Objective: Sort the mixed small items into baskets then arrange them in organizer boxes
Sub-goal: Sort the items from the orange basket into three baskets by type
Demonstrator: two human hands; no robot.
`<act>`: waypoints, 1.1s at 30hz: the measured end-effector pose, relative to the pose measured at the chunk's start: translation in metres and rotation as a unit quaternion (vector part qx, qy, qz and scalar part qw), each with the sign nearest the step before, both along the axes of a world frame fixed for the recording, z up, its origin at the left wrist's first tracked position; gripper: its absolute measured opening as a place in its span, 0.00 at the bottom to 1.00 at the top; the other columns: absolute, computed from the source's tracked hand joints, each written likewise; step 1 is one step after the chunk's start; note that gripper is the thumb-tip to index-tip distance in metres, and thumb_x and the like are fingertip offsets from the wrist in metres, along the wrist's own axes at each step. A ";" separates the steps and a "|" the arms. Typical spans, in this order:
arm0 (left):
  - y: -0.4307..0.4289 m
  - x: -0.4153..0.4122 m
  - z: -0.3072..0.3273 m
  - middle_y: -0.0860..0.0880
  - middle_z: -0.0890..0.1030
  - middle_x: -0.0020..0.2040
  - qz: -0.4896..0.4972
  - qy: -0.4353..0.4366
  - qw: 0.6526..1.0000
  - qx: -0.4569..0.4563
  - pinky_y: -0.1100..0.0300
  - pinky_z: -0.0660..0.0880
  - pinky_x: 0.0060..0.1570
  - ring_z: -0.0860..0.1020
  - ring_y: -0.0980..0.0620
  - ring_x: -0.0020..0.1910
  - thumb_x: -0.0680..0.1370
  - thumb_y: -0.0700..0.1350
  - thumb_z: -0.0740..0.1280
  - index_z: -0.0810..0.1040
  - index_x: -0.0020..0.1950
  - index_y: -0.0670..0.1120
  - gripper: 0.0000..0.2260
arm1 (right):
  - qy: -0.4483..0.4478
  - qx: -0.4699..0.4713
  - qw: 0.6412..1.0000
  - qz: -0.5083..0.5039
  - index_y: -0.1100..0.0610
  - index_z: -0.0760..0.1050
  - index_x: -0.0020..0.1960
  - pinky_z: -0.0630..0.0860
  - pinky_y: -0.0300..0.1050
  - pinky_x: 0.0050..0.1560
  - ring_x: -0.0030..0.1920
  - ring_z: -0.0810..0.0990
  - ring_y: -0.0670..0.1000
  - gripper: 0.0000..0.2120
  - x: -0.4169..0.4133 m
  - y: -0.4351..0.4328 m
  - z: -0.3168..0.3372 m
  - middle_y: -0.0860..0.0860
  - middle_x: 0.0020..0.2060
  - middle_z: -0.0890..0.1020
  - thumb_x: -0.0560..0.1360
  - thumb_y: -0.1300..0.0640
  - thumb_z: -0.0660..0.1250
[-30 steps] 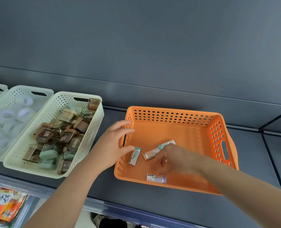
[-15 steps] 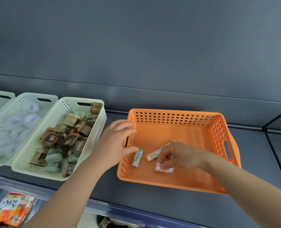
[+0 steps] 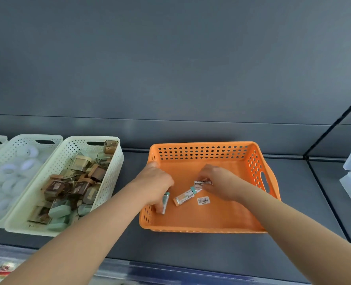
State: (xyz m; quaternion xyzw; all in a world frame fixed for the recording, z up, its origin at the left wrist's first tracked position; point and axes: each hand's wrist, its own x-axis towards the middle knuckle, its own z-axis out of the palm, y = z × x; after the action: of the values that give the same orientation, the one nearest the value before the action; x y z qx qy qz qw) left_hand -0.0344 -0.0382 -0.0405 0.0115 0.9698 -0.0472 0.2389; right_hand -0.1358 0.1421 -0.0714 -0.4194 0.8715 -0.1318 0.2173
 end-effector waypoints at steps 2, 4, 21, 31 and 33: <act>0.001 0.001 0.002 0.56 0.71 0.40 0.025 0.000 1.000 0.018 0.57 0.68 0.41 0.65 0.50 0.52 0.64 0.56 0.78 0.75 0.47 0.52 0.19 | -0.005 0.000 1.000 -0.008 0.50 0.78 0.57 0.76 0.45 0.54 0.51 0.77 0.48 0.09 -0.001 0.001 0.000 0.48 0.54 0.79 0.77 0.55 0.65; 0.000 0.003 0.003 0.56 0.72 0.41 0.045 0.016 0.998 0.051 0.58 0.68 0.40 0.67 0.51 0.52 0.65 0.53 0.78 0.74 0.48 0.53 0.18 | -0.006 0.006 1.000 -0.013 0.50 0.78 0.55 0.76 0.43 0.51 0.49 0.77 0.47 0.09 -0.001 0.002 -0.001 0.47 0.53 0.80 0.76 0.55 0.67; 0.024 -0.009 -0.016 0.51 0.73 0.51 0.207 -0.003 0.943 0.259 0.62 0.70 0.31 0.77 0.56 0.35 0.78 0.56 0.63 0.65 0.67 0.45 0.23 | -0.036 0.048 0.991 -0.122 0.56 0.72 0.59 0.75 0.43 0.43 0.48 0.76 0.51 0.17 -0.001 0.006 0.001 0.51 0.51 0.78 0.74 0.50 0.70; 0.019 0.000 -0.005 0.50 0.81 0.42 0.237 0.062 0.916 0.317 0.62 0.74 0.28 0.80 0.54 0.31 0.76 0.51 0.68 0.71 0.44 0.49 0.09 | -0.037 -0.007 0.986 -0.165 0.57 0.76 0.40 0.71 0.42 0.30 0.35 0.78 0.50 0.14 0.000 0.004 0.019 0.50 0.35 0.80 0.68 0.47 0.74; 0.008 0.011 0.017 0.50 0.80 0.41 0.245 0.135 0.895 0.348 0.66 0.72 0.24 0.79 0.57 0.27 0.76 0.53 0.67 0.70 0.42 0.49 0.10 | -0.053 -0.078 0.976 -0.194 0.59 0.76 0.40 0.66 0.40 0.27 0.28 0.73 0.48 0.15 0.005 -0.004 0.037 0.50 0.31 0.78 0.68 0.48 0.74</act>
State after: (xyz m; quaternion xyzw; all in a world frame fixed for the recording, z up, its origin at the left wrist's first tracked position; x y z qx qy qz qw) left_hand -0.0233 -0.0301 -0.0235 -0.1509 0.9192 0.3522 0.0903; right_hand -0.1304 0.1378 -0.0342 -0.2501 0.9106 -0.2610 0.2003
